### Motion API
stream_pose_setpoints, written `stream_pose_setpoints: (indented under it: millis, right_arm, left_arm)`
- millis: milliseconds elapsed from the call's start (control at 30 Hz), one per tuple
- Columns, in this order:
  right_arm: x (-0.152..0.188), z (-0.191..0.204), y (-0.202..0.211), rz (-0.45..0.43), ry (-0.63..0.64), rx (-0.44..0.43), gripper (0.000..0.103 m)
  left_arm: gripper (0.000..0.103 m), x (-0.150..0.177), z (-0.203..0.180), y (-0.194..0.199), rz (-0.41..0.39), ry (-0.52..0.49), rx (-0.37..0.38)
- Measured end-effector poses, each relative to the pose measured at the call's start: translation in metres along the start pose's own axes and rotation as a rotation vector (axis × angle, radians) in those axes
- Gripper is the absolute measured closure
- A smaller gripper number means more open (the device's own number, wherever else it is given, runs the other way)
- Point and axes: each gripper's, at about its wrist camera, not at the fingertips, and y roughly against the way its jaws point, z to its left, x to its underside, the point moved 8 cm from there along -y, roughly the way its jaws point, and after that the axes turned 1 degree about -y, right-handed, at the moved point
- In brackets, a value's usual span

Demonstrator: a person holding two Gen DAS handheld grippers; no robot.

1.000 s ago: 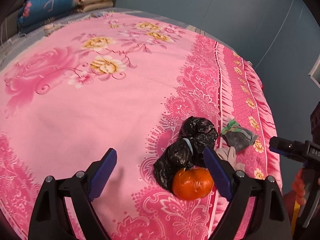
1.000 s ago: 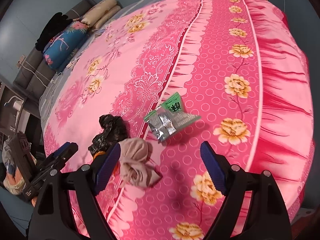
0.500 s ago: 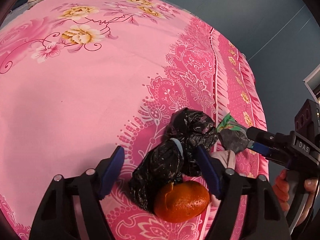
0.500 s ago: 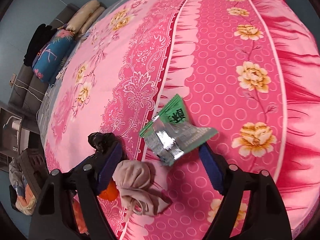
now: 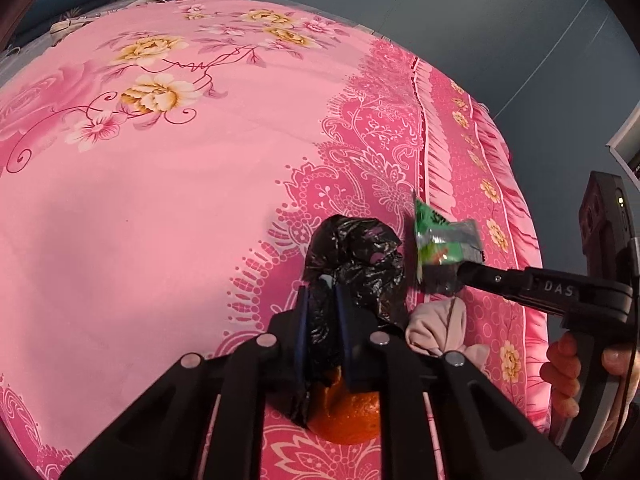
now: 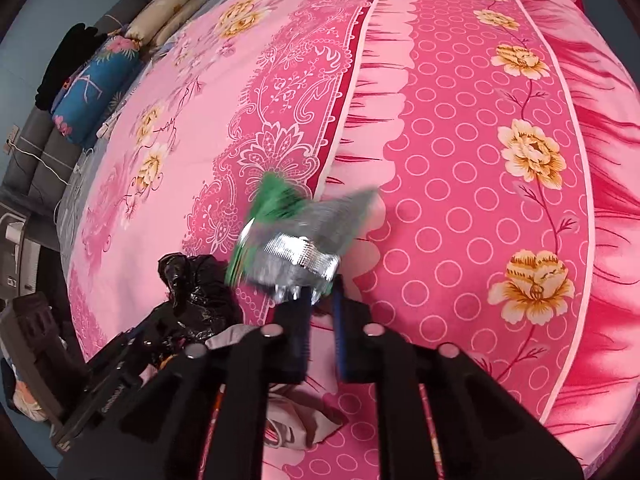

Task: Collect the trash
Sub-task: 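Grasp the black plastic bag with the left tool while the right tool grasps the green wrapper, then lift the black bag and green wrapper and carry both over the bin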

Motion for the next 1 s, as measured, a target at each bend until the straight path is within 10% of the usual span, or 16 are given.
stream_pose_setpoints:
  millis: [1000]
  right_arm:
    - [0.029,0.028,0.109,-0.159,0.093,-0.101,0.101]
  left_arm:
    - [0.092,0.012,0.036,0.140,-0.200,0.112,-0.024]
